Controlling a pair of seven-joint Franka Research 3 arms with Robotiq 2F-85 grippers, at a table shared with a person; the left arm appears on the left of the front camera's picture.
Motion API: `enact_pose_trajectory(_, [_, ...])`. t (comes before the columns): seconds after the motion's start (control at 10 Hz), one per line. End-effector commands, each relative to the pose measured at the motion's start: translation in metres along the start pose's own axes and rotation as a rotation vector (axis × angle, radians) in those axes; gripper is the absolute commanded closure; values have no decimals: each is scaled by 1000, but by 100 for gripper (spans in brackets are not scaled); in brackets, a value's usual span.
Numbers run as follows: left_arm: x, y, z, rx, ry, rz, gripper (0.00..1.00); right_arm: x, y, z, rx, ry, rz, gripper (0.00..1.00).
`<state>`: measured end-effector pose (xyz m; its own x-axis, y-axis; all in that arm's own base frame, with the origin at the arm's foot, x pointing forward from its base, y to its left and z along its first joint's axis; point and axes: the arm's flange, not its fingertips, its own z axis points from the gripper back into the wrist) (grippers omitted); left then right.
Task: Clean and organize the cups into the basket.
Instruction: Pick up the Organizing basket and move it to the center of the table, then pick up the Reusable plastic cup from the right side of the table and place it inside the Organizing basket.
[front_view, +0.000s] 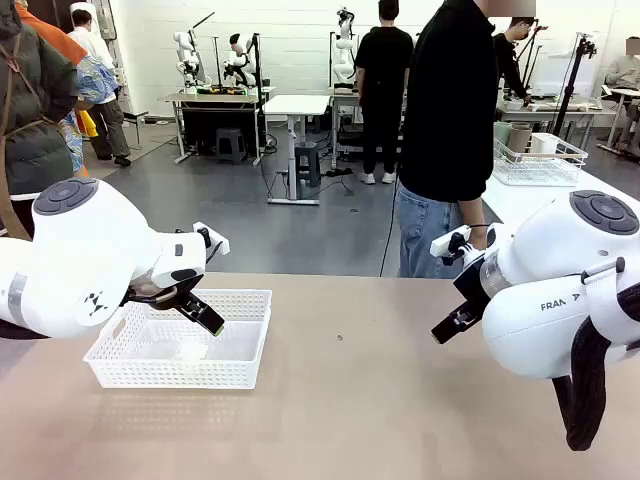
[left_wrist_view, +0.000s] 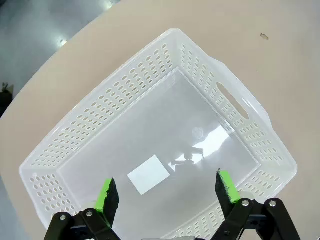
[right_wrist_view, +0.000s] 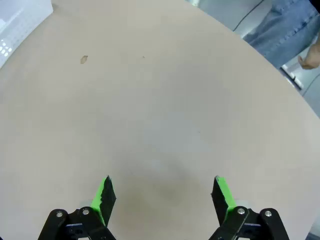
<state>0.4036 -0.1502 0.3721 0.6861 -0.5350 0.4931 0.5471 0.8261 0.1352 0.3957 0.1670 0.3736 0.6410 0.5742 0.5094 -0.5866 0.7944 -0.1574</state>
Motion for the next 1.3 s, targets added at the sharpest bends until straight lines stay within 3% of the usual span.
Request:
enact_pose_trajectory(0.0, [0,0,0,0,0,0,0,0,0,0,0,0,0,0])
enact_pose_trajectory(1.2, [0,0,0,0,0,0,0,0,0,0,0,0,0,0])
